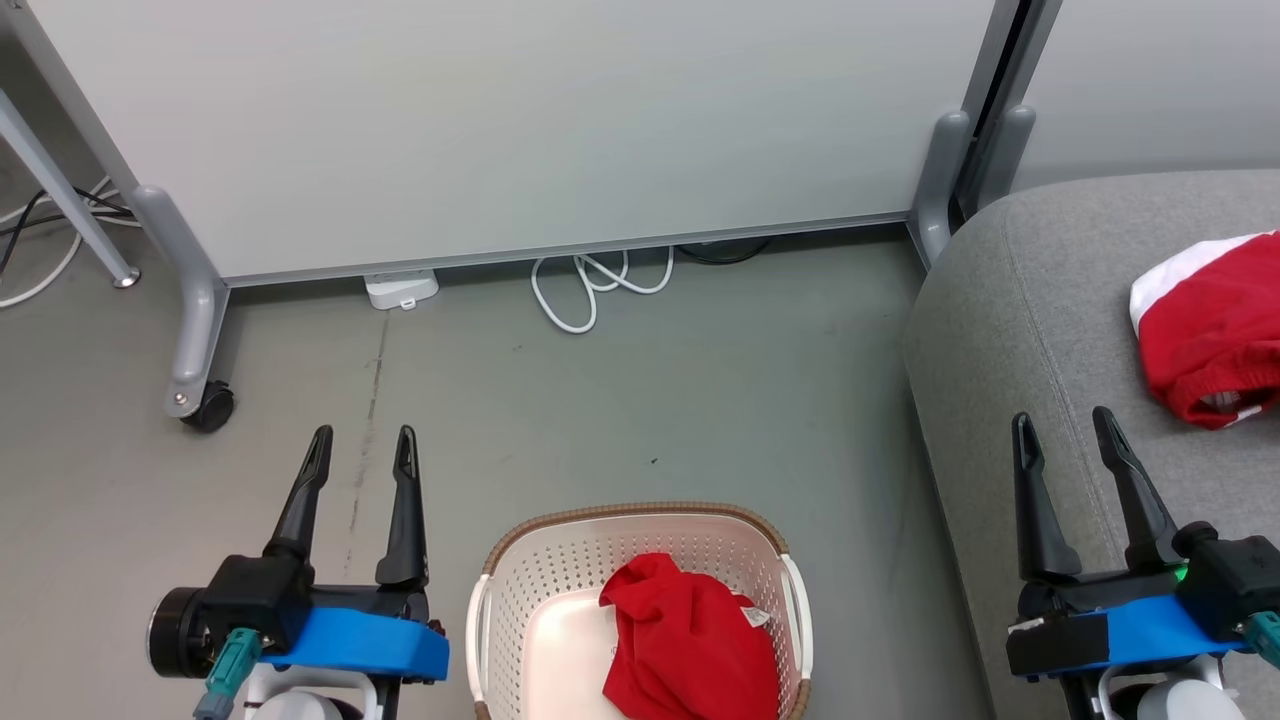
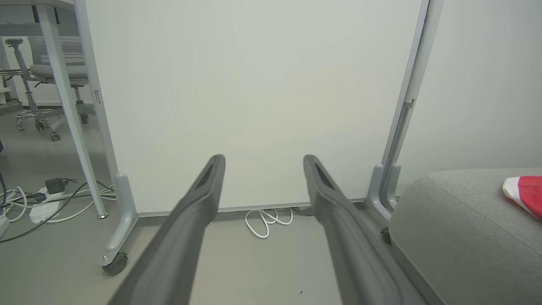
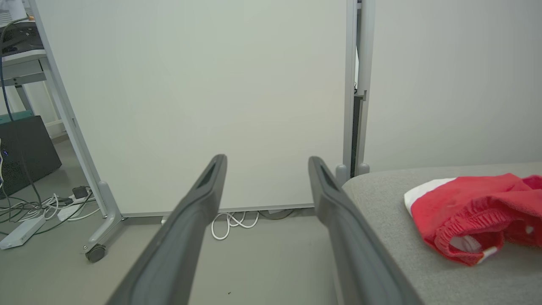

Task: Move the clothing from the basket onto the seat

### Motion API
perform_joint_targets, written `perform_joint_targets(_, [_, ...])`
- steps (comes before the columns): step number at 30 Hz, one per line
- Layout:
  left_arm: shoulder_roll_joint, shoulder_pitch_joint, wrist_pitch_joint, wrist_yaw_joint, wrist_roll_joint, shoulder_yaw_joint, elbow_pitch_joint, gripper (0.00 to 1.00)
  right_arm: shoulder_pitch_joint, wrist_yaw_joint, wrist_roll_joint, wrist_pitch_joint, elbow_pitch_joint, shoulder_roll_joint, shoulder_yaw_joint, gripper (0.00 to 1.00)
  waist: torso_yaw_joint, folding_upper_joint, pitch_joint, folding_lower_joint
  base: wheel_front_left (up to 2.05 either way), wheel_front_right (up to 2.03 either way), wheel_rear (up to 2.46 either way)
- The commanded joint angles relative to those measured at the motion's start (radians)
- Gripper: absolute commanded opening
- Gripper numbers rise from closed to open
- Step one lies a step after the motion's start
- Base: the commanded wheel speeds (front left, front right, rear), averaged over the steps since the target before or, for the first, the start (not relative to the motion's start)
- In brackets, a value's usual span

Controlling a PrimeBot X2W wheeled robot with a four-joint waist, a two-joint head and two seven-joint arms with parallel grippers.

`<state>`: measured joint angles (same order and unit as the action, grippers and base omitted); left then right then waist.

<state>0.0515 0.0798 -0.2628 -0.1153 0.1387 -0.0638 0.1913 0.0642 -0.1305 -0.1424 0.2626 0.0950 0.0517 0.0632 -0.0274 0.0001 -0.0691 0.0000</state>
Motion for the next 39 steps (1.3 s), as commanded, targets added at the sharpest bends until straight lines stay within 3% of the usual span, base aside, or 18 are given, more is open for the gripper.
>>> perform_joint_targets(1, [-0.001,0.013,-0.003,-0.007,-0.010,0.000,0.003,1.00,-0.004,0.000,-0.001,0.003,0.002,-0.002,-0.002,1.00,0.001,-0.0001,-0.004,0.0000,0.00,0.00,0.00])
perform_joint_targets(11, [0.002,0.109,-0.003,-0.016,-0.006,-0.068,0.062,1.00,0.046,0.000,0.005,0.003,-0.014,-0.002,-0.011,1.00,0.029,-0.0001,-0.065,0.0000,0.00,0.00,0.00])
perform_joint_targets(17, [0.028,0.189,-0.003,-0.017,0.010,-0.161,0.126,1.00,0.083,0.000,0.012,0.003,-0.029,-0.002,-0.017,1.00,0.056,-0.0001,-0.127,0.0000,0.00,0.00,0.00])
perform_joint_targets(30, [0.098,0.431,-0.003,-0.015,0.084,-0.426,0.367,1.00,0.204,0.000,0.022,0.003,-0.083,-0.002,-0.025,1.00,0.130,-0.0001,-0.352,0.0000,0.00,0.00,0.00])
perform_joint_targets(39, [0.110,0.579,-0.003,-0.015,0.160,-0.618,0.576,1.00,0.267,0.000,0.024,0.003,-0.113,-0.002,-0.031,1.00,0.169,-0.0001,-0.494,0.0000,0.00,0.00,0.00])
